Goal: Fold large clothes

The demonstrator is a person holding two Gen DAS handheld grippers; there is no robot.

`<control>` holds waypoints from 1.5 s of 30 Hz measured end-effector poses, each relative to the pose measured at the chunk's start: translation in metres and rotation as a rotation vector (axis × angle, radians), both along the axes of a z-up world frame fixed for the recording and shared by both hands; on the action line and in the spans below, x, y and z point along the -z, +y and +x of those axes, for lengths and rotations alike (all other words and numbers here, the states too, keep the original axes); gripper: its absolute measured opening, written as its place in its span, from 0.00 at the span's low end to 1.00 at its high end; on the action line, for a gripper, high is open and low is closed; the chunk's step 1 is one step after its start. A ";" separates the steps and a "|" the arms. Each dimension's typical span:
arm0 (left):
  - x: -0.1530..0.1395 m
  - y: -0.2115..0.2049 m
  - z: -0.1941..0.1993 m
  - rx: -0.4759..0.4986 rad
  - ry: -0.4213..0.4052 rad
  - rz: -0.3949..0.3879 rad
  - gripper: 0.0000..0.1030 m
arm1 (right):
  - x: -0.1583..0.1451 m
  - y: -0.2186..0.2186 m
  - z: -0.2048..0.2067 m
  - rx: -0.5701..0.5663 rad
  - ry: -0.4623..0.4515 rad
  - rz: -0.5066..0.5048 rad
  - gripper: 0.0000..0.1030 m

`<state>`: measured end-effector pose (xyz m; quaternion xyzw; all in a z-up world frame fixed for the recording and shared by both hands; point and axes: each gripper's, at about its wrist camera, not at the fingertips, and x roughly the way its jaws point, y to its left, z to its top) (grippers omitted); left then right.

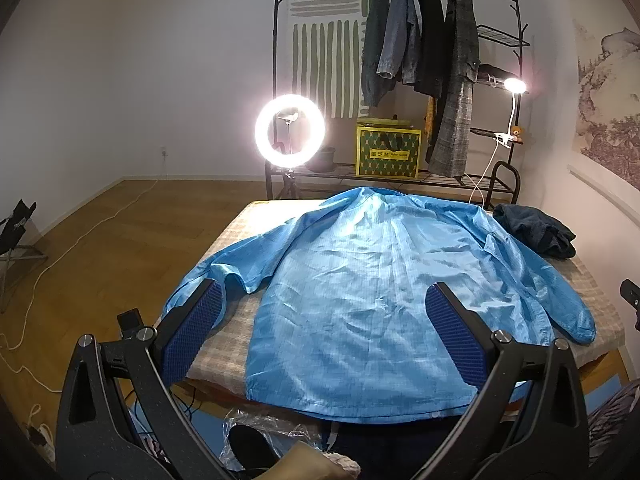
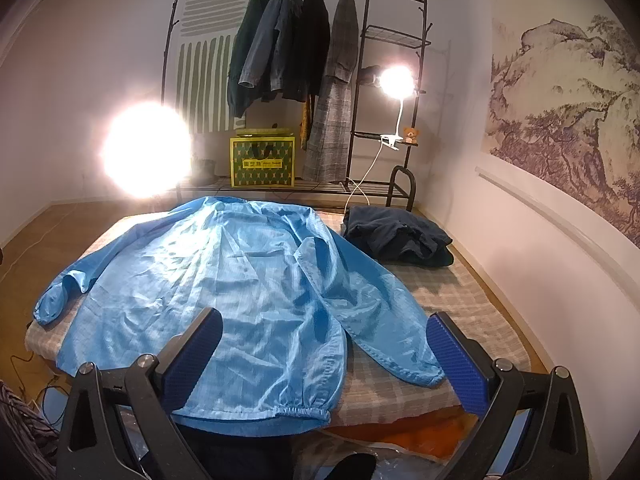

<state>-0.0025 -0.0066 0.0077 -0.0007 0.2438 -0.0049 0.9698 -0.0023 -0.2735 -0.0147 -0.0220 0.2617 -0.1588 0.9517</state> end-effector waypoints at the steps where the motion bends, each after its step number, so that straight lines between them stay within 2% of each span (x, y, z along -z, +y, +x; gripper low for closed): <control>1: 0.002 0.001 0.002 -0.002 0.002 0.000 1.00 | 0.000 0.001 0.002 0.000 0.001 -0.001 1.00; 18: 0.022 0.020 0.028 -0.052 0.034 0.048 1.00 | 0.005 0.004 0.026 0.014 0.006 -0.002 1.00; 24: 0.029 0.038 0.042 -0.076 0.054 0.046 1.00 | 0.007 0.008 0.043 0.000 0.007 -0.002 1.00; 29: 0.035 0.056 0.053 -0.103 0.065 0.048 1.00 | 0.009 0.014 0.058 -0.025 0.007 -0.001 1.00; 34: 0.044 0.084 0.064 -0.117 0.064 -0.002 1.00 | 0.014 0.023 0.078 -0.056 0.016 -0.010 1.00; 36: 0.048 0.094 0.072 -0.133 0.073 0.002 1.00 | 0.016 0.027 0.088 -0.075 0.014 -0.008 1.00; 40: 0.064 0.119 0.095 -0.163 0.115 0.020 1.00 | 0.024 0.037 0.110 -0.163 -0.014 0.027 1.00; 41: 0.070 0.130 0.103 -0.177 0.142 0.002 0.99 | 0.026 0.040 0.116 -0.189 -0.018 0.032 1.00; 43: 0.084 0.152 0.118 -0.213 0.188 -0.036 0.85 | 0.034 0.051 0.134 -0.236 -0.007 0.026 0.99; 45: 0.100 0.177 0.136 -0.238 0.240 -0.085 0.81 | 0.041 0.063 0.153 -0.272 0.013 0.014 0.98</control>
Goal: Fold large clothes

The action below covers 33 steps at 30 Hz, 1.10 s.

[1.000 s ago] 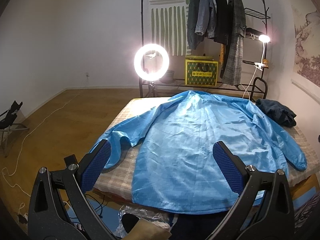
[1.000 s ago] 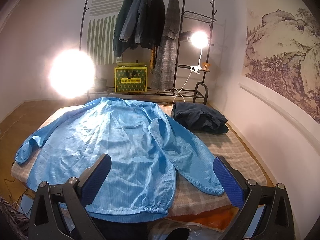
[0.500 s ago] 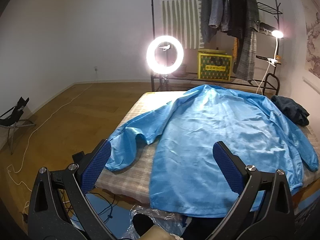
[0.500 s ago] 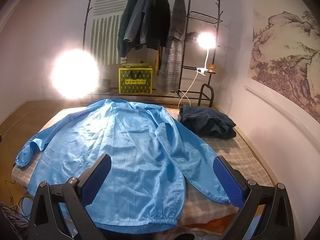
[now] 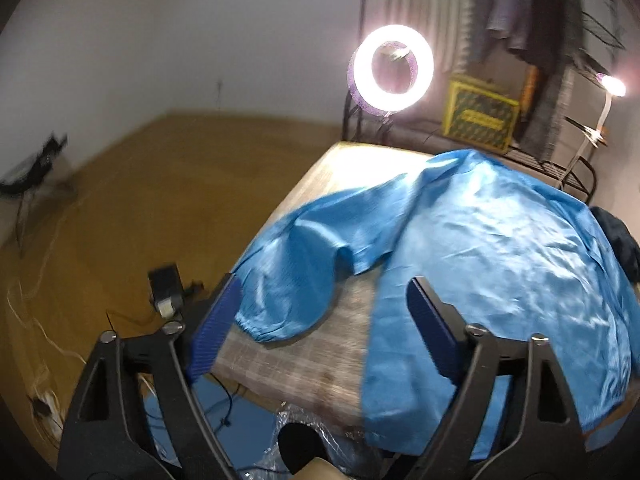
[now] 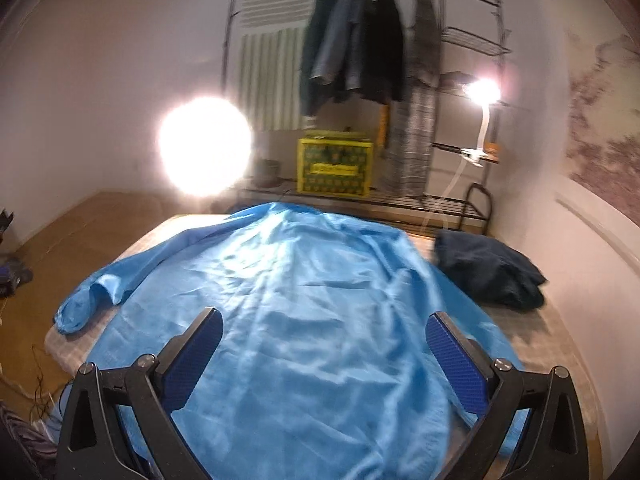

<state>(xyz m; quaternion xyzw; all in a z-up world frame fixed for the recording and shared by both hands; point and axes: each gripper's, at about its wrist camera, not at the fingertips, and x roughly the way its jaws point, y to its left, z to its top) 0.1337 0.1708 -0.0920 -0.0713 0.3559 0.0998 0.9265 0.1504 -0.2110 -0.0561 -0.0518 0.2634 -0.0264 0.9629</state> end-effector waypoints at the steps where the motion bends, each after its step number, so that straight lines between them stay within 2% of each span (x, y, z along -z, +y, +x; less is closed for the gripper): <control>1: 0.007 0.010 0.007 -0.019 0.018 -0.017 0.77 | 0.003 0.006 0.006 -0.015 0.002 -0.001 0.97; 3: 0.021 0.031 0.021 -0.050 0.054 -0.044 0.71 | 0.010 0.015 0.025 -0.050 0.012 0.006 0.92; 5: 0.037 0.053 0.037 -0.068 0.087 -0.082 0.71 | 0.017 0.019 0.038 -0.059 0.017 0.020 0.86; 7: 0.056 0.077 0.050 -0.104 0.130 -0.146 0.60 | 0.028 0.020 0.053 -0.055 0.026 0.036 0.83; 10: 0.085 0.106 0.071 -0.143 0.189 -0.248 0.59 | 0.047 0.016 0.068 -0.076 0.087 0.086 0.77; 13: 0.111 0.133 0.087 -0.183 0.245 -0.336 0.59 | 0.060 0.014 0.077 -0.080 0.139 0.122 0.76; 17: 0.137 0.158 0.103 -0.242 0.290 -0.444 0.59 | 0.066 0.016 0.082 -0.080 0.148 0.114 0.76; 19: 0.147 0.160 0.111 -0.242 0.310 -0.457 0.59 | 0.067 0.019 0.083 -0.088 0.148 0.104 0.76; 23: 0.153 0.152 0.122 -0.232 0.338 -0.401 0.59 | 0.068 0.023 0.086 -0.094 0.150 0.089 0.76; 24: 0.155 0.150 0.124 -0.229 0.344 -0.390 0.51 | 0.068 0.024 0.086 -0.094 0.152 0.087 0.76; 25: 0.156 0.148 0.127 -0.229 0.352 -0.378 0.35 | 0.068 0.024 0.086 -0.094 0.151 0.088 0.76; 26: 0.157 0.147 0.129 -0.226 0.357 -0.377 0.26 | 0.068 0.024 0.086 -0.093 0.150 0.087 0.76; 27: 0.158 0.147 0.132 -0.221 0.356 -0.389 0.11 | 0.069 0.024 0.086 -0.090 0.150 0.087 0.76; 28: 0.159 0.147 0.132 -0.211 0.344 -0.411 0.06 | 0.069 0.023 0.087 -0.087 0.150 0.087 0.76; 29: 0.156 0.147 0.132 -0.203 0.325 -0.426 0.05 | 0.069 0.022 0.087 -0.084 0.149 0.085 0.76; 33: 0.133 0.136 0.132 -0.136 0.248 -0.382 0.02 | 0.070 0.016 0.085 -0.065 0.149 0.093 0.76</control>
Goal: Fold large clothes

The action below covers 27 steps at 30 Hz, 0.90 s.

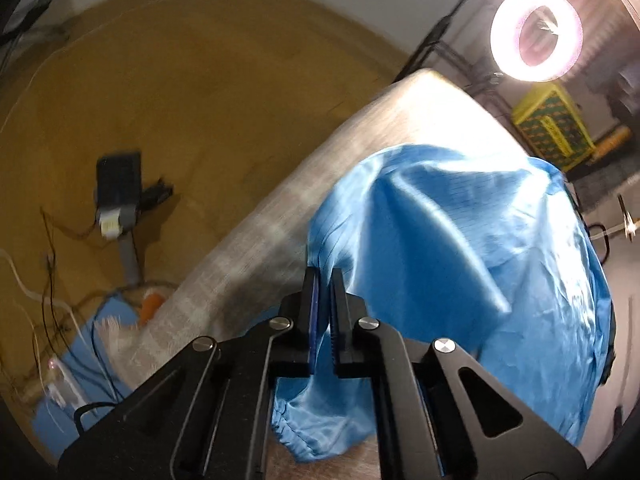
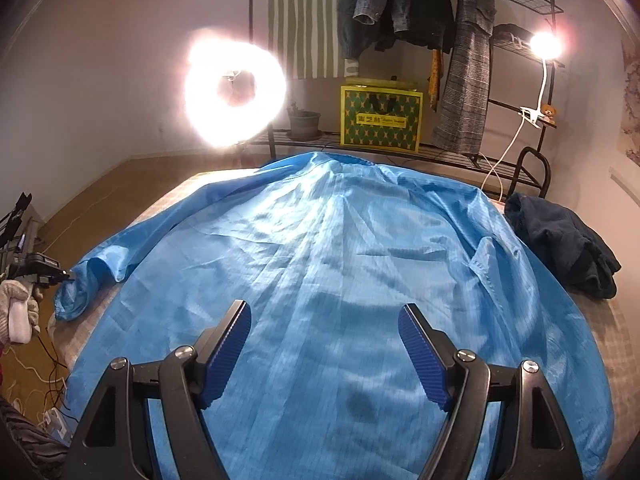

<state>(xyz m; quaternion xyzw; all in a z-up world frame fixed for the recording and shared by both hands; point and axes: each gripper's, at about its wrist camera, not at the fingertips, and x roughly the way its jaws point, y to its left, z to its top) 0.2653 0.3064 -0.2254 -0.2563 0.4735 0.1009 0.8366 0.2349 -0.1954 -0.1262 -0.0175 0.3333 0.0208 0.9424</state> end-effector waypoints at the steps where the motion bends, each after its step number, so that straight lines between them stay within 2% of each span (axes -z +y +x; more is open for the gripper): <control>1: -0.005 -0.002 0.000 0.010 -0.019 0.008 0.02 | 0.000 -0.001 0.000 0.003 0.003 0.003 0.76; 4: -0.012 -0.005 0.000 0.006 -0.039 0.041 0.02 | 0.001 -0.003 0.000 0.005 0.010 0.004 0.76; 7: -0.010 -0.006 -0.001 0.025 -0.041 0.004 0.02 | 0.001 -0.002 -0.002 0.001 0.009 -0.002 0.76; 8: -0.011 -0.009 -0.001 0.037 -0.046 0.020 0.02 | 0.000 -0.001 -0.002 0.000 0.007 -0.006 0.76; 12: -0.035 -0.033 -0.004 0.096 -0.129 0.041 0.01 | 0.002 0.001 -0.001 -0.006 0.021 -0.007 0.76; 16: -0.085 -0.091 -0.019 0.254 -0.270 0.070 0.00 | 0.005 0.002 0.001 -0.026 0.051 0.012 0.73; 20: -0.114 -0.167 -0.047 0.464 -0.355 0.095 0.00 | 0.008 0.002 0.003 -0.044 0.079 0.030 0.66; 22: -0.117 -0.209 -0.064 0.586 -0.368 0.153 0.00 | 0.009 0.001 0.003 -0.048 0.088 0.034 0.62; 24: -0.110 -0.228 -0.074 0.656 -0.341 0.134 0.00 | 0.009 0.000 0.001 -0.046 0.090 0.038 0.61; 27: -0.095 -0.225 -0.072 0.628 -0.283 0.096 0.00 | 0.006 -0.005 -0.003 -0.033 0.079 0.033 0.62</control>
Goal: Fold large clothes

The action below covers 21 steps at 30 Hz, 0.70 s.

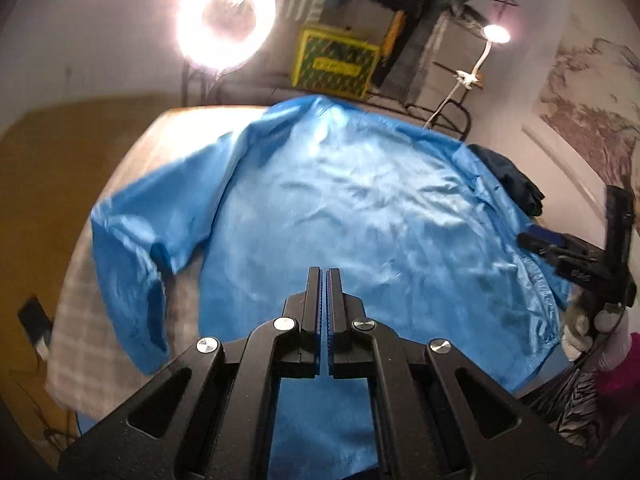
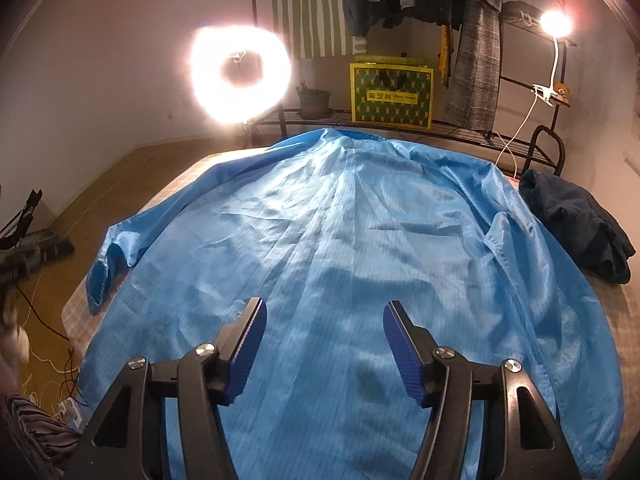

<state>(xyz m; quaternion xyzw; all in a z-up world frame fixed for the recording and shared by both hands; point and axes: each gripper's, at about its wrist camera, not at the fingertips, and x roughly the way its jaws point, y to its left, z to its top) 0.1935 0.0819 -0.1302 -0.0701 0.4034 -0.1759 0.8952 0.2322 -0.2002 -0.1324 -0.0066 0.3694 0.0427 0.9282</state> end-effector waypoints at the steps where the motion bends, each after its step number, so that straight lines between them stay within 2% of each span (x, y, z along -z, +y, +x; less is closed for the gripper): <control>1: 0.006 0.008 0.003 -0.025 0.029 -0.017 0.00 | -0.001 -0.001 0.000 -0.001 0.000 0.001 0.62; 3: 0.015 0.022 0.006 -0.077 0.076 -0.049 0.00 | -0.001 -0.005 -0.003 0.002 -0.001 0.009 0.65; 5: 0.025 0.042 0.013 -0.146 0.106 -0.024 0.03 | -0.001 -0.007 -0.004 0.005 0.000 0.011 0.70; 6: 0.030 0.054 0.014 -0.190 0.117 -0.019 0.12 | -0.001 -0.007 -0.004 0.005 0.001 0.012 0.71; 7: 0.034 0.067 0.013 -0.226 0.124 -0.020 0.32 | -0.001 -0.007 -0.004 0.004 0.003 0.012 0.71; 9: 0.041 0.099 0.018 -0.341 0.140 -0.033 0.52 | -0.002 -0.005 -0.004 0.001 0.002 0.010 0.71; 13: 0.057 0.158 0.032 -0.500 0.213 -0.084 0.53 | -0.001 0.000 -0.004 -0.013 0.001 0.003 0.80; 18: 0.072 0.180 0.056 -0.539 0.299 -0.217 0.60 | 0.004 0.011 -0.002 -0.035 0.008 -0.021 0.81; 21: 0.076 0.181 0.075 -0.570 0.320 -0.262 0.61 | 0.007 0.014 -0.002 -0.043 0.013 -0.039 0.81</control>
